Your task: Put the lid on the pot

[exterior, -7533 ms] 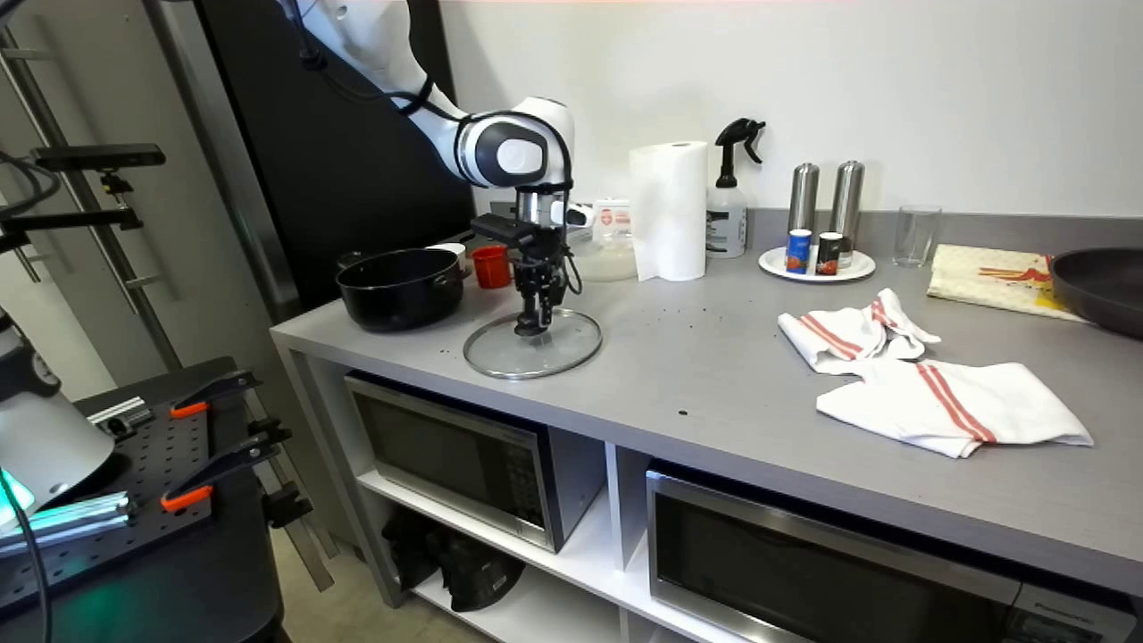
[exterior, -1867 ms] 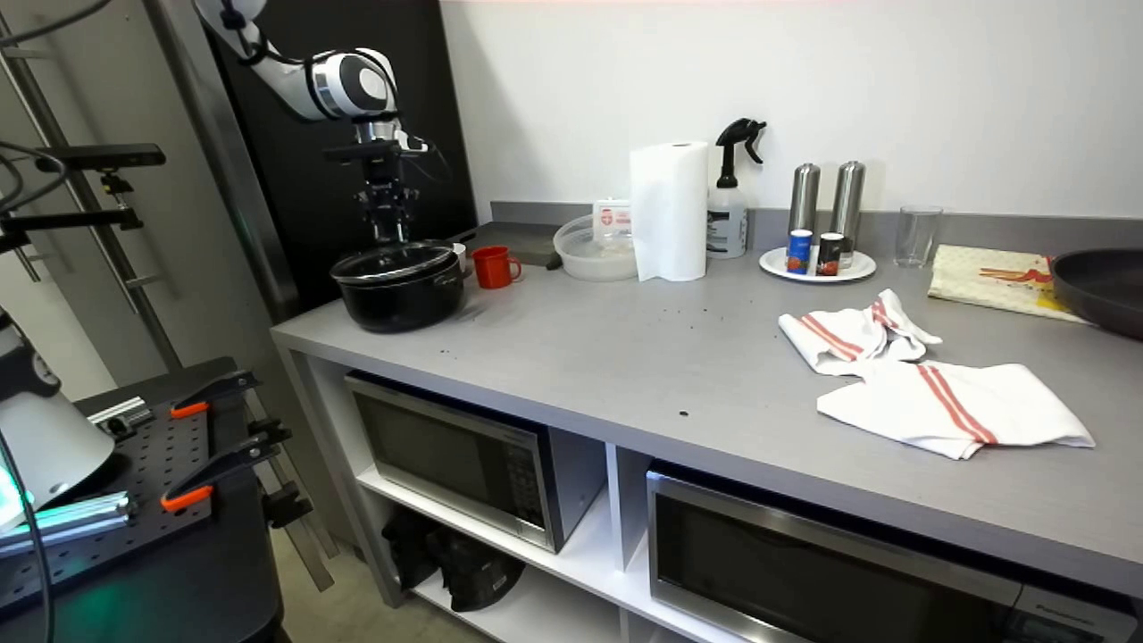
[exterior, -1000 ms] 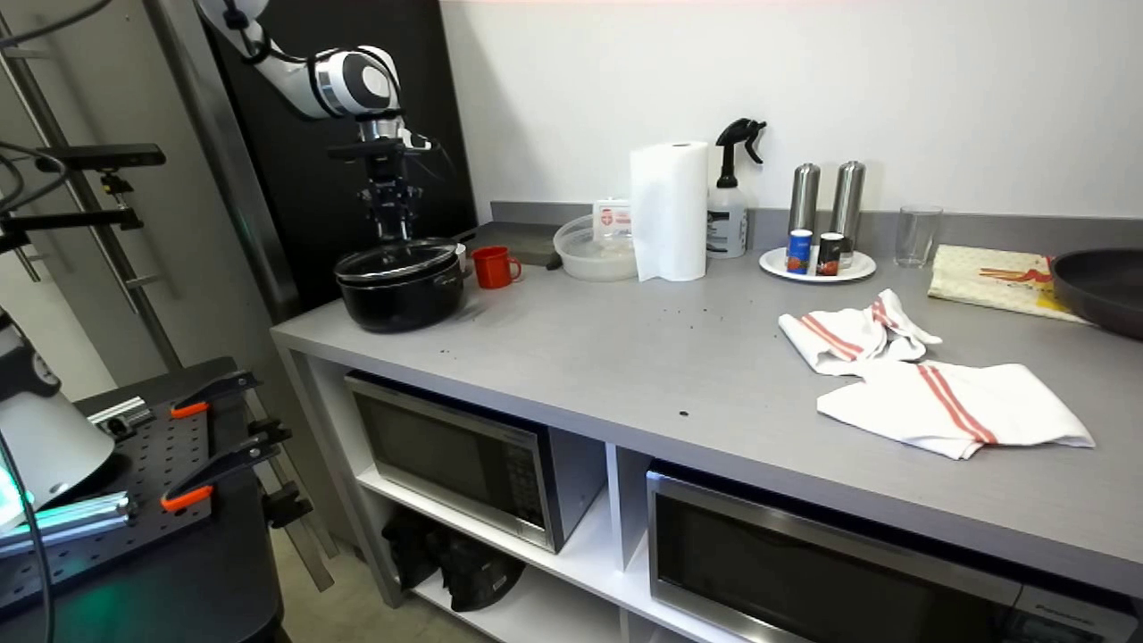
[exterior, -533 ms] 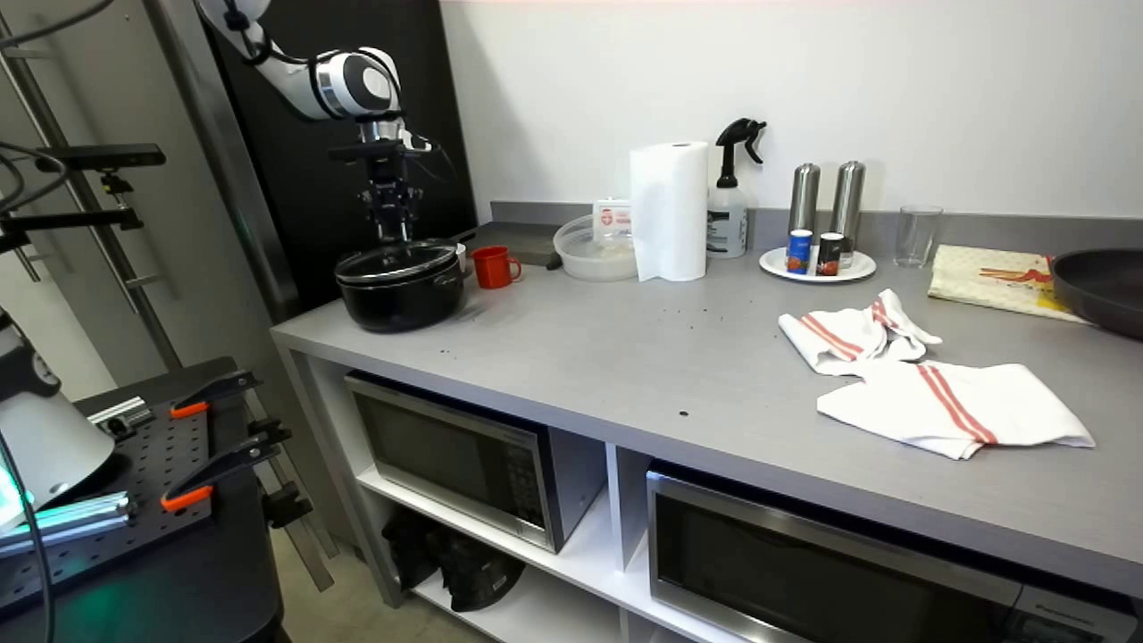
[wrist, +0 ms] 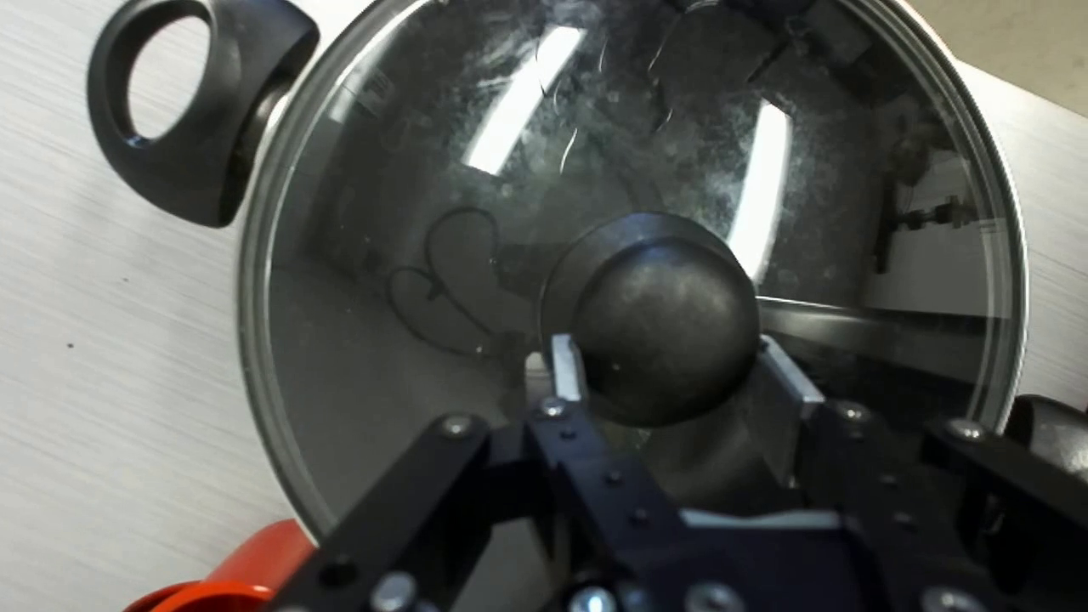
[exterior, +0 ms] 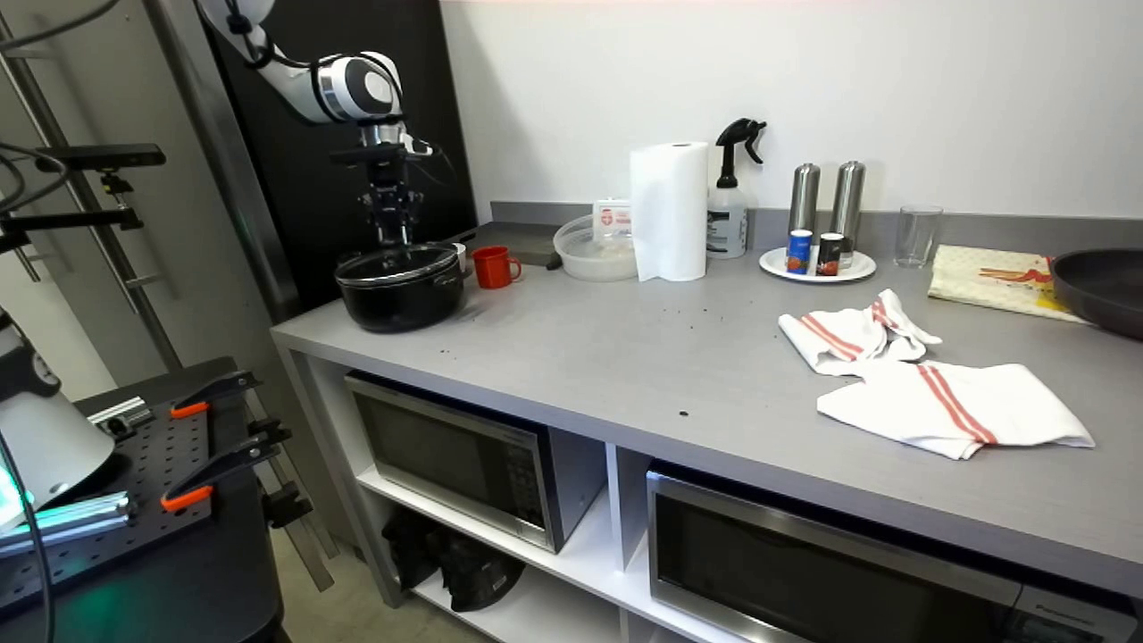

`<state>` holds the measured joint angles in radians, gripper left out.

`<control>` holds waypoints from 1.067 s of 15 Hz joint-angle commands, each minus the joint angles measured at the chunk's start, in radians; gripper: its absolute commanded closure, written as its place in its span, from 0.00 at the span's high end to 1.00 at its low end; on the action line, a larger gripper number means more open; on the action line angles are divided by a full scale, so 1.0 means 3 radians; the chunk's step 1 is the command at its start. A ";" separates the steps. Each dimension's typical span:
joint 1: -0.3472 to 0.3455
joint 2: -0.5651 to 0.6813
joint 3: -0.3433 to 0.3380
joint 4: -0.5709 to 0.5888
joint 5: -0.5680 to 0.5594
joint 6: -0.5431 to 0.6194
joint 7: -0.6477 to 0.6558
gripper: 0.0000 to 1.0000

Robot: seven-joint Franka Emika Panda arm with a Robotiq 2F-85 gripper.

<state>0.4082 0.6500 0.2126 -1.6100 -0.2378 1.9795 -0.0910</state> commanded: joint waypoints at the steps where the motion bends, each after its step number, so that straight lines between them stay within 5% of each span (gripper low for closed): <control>1: -0.0047 -0.0017 0.0046 0.0047 0.0038 -0.0050 -0.0127 0.23; 16: -0.0106 0.0019 0.0077 0.0065 0.0077 -0.0057 -0.0272 0.23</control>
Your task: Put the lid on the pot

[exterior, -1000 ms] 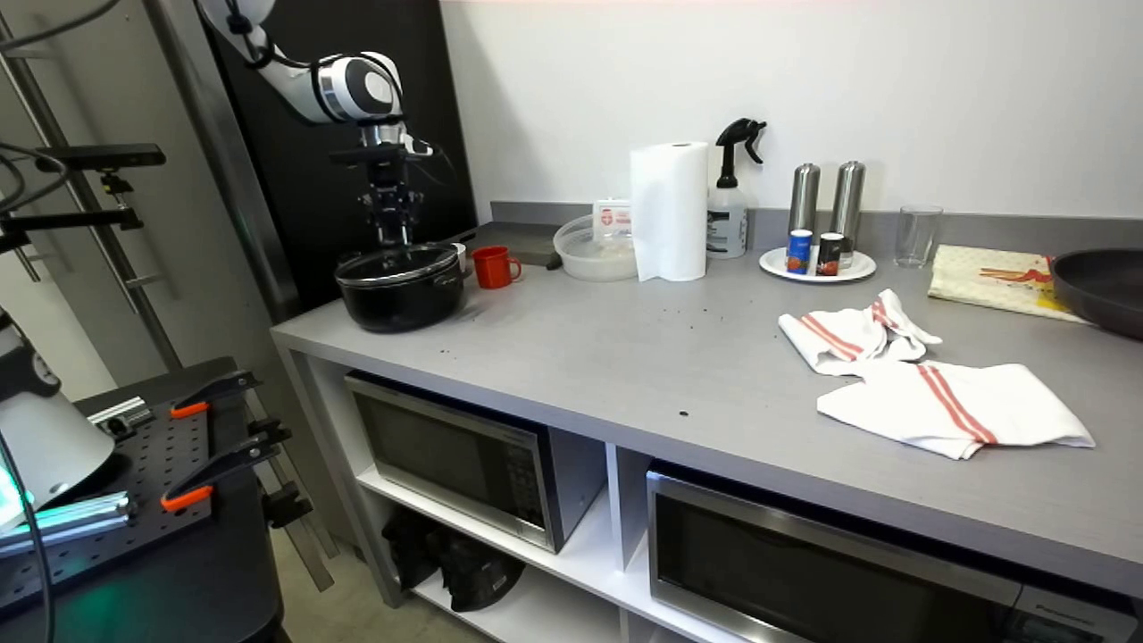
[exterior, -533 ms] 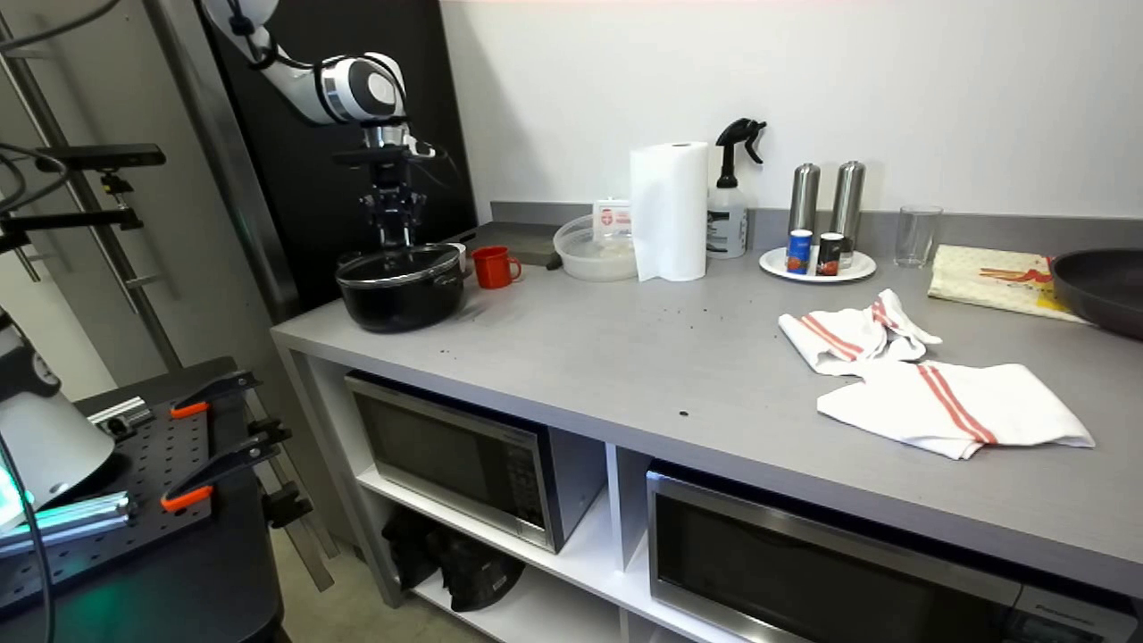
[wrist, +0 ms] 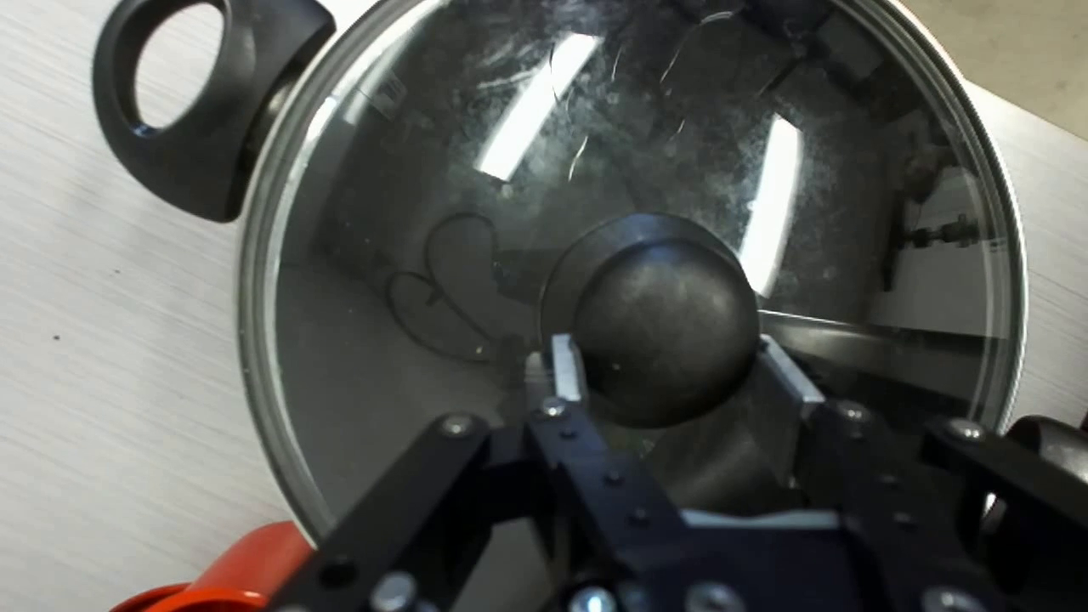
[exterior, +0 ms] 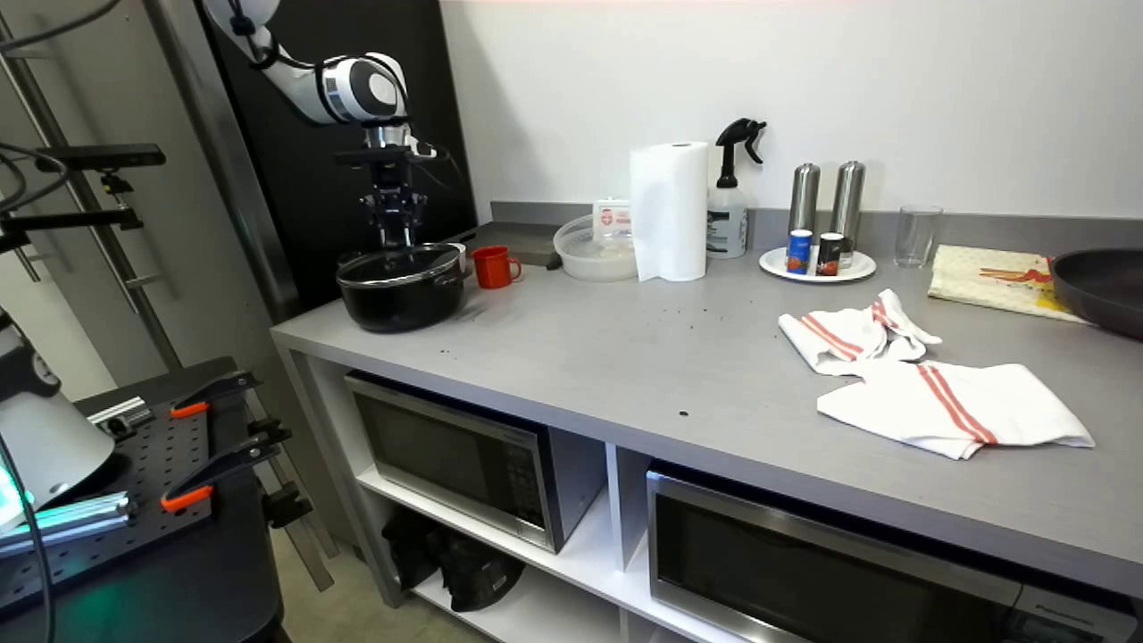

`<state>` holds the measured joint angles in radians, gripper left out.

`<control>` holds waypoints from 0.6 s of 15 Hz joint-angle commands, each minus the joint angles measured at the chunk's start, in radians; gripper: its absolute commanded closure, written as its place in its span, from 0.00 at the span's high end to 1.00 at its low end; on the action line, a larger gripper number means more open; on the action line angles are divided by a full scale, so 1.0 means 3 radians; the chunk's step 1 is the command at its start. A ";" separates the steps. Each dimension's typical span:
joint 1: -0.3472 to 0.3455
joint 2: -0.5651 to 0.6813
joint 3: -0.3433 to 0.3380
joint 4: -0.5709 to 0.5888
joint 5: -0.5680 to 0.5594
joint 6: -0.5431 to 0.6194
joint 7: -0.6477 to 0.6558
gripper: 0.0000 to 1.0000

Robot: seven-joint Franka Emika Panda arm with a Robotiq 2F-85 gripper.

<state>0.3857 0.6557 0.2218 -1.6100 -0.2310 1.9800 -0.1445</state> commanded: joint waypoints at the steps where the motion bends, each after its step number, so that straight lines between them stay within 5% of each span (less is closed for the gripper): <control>1: -0.0029 0.0001 0.0048 0.0064 0.0053 -0.0060 -0.0094 0.23; 9: -0.0024 0.0021 0.0063 0.0065 0.0051 -0.0060 -0.0107 0.23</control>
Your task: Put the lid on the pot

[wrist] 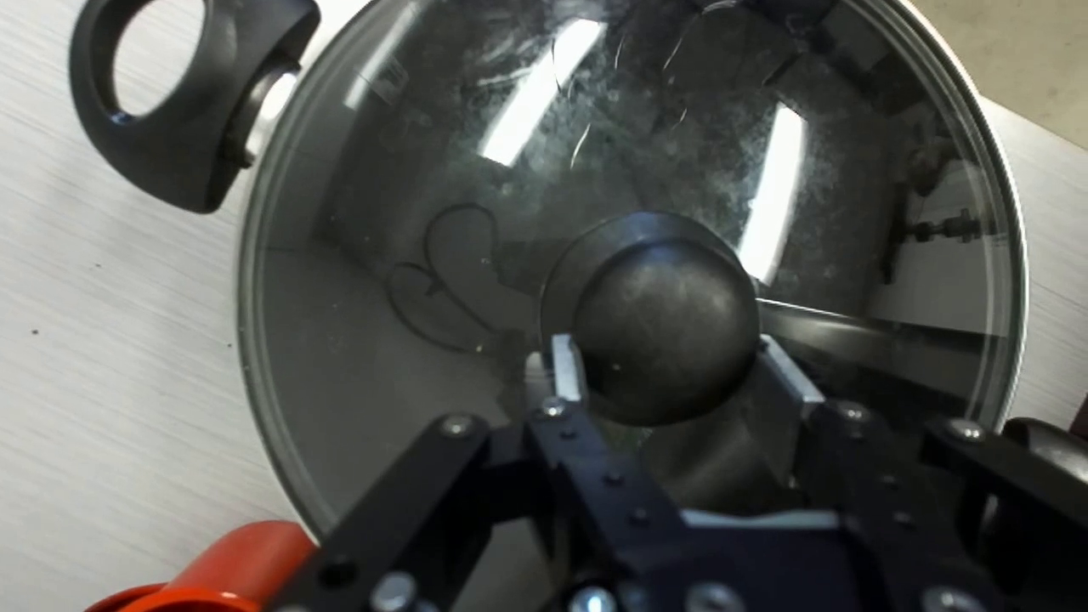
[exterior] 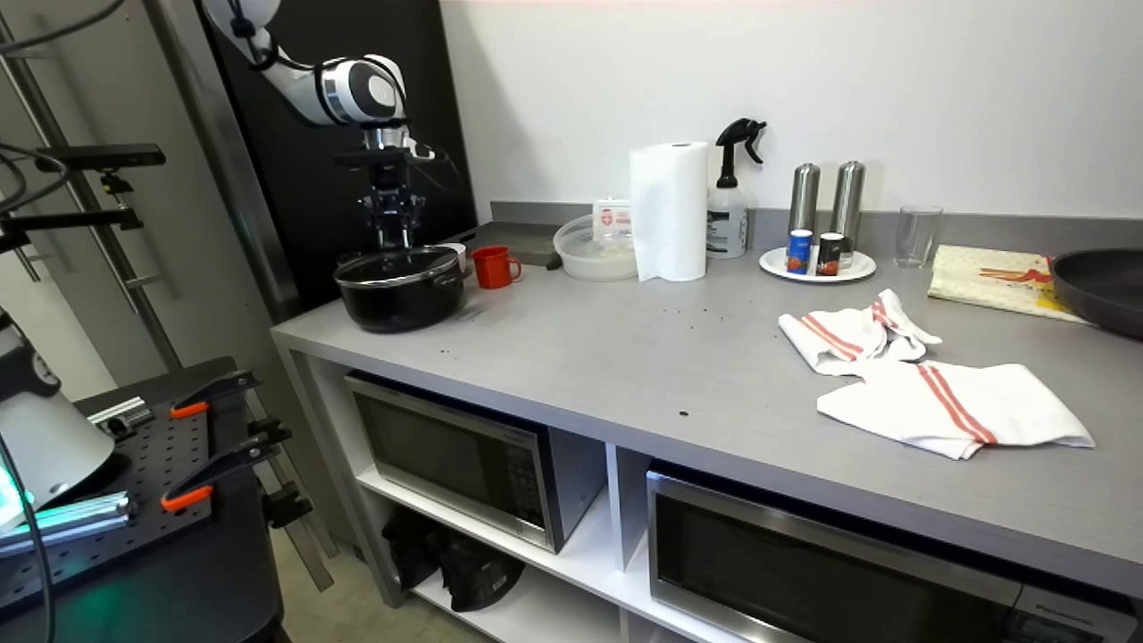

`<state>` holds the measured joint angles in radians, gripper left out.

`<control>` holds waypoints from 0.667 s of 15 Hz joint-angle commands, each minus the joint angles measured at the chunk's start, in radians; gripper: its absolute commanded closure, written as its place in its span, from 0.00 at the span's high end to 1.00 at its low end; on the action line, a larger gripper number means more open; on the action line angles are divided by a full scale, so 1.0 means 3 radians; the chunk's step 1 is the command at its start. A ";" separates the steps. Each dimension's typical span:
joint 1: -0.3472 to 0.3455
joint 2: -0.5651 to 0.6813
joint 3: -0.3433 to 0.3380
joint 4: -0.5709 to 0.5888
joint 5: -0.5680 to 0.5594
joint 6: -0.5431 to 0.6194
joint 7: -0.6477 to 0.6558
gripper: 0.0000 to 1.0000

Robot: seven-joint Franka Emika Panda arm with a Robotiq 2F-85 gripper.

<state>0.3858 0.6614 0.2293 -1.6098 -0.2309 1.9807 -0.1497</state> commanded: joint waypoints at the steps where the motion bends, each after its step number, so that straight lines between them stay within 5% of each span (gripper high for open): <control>1: -0.0025 0.0004 0.0039 0.0067 0.0052 -0.0063 -0.0094 0.23; 6: -0.0021 0.0005 0.0035 0.0071 0.0047 -0.0071 -0.0094 0.23; 7: -0.0021 0.0004 0.0035 0.0072 0.0050 -0.0077 -0.0091 0.73; 10: -0.0017 0.0001 0.0031 0.0076 0.0042 -0.0077 -0.0084 0.87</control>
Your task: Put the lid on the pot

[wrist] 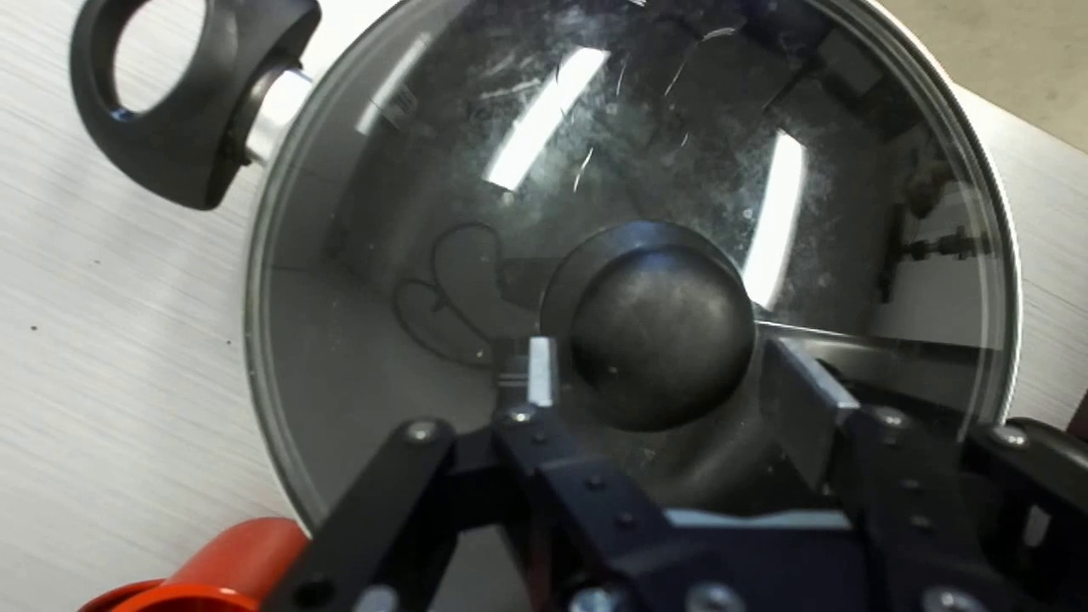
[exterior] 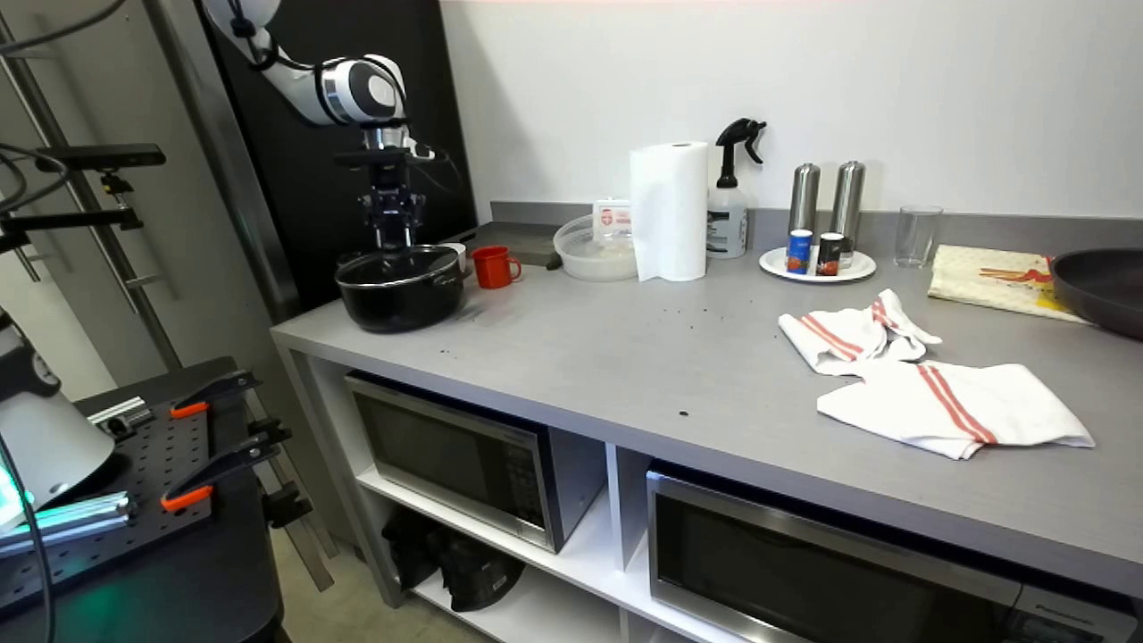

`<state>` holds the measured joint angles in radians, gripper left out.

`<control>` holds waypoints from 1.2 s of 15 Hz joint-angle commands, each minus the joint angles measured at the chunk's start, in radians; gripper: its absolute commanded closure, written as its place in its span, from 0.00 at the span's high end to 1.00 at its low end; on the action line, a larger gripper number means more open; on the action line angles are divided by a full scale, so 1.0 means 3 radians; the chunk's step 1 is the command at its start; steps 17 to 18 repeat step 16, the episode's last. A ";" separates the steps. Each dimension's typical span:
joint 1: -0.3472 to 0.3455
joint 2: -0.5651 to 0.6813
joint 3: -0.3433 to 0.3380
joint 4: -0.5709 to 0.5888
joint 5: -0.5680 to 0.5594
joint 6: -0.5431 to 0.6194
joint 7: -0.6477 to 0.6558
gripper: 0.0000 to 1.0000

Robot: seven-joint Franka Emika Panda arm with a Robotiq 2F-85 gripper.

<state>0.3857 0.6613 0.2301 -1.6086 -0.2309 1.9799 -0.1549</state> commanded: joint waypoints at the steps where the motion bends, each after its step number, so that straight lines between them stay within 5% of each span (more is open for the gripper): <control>1: -0.0017 0.0001 0.0030 0.0074 0.0043 -0.0074 -0.0066 0.95; 18: 0.0006 0.0008 0.0002 0.0058 0.0002 -0.0012 0.0000 1.00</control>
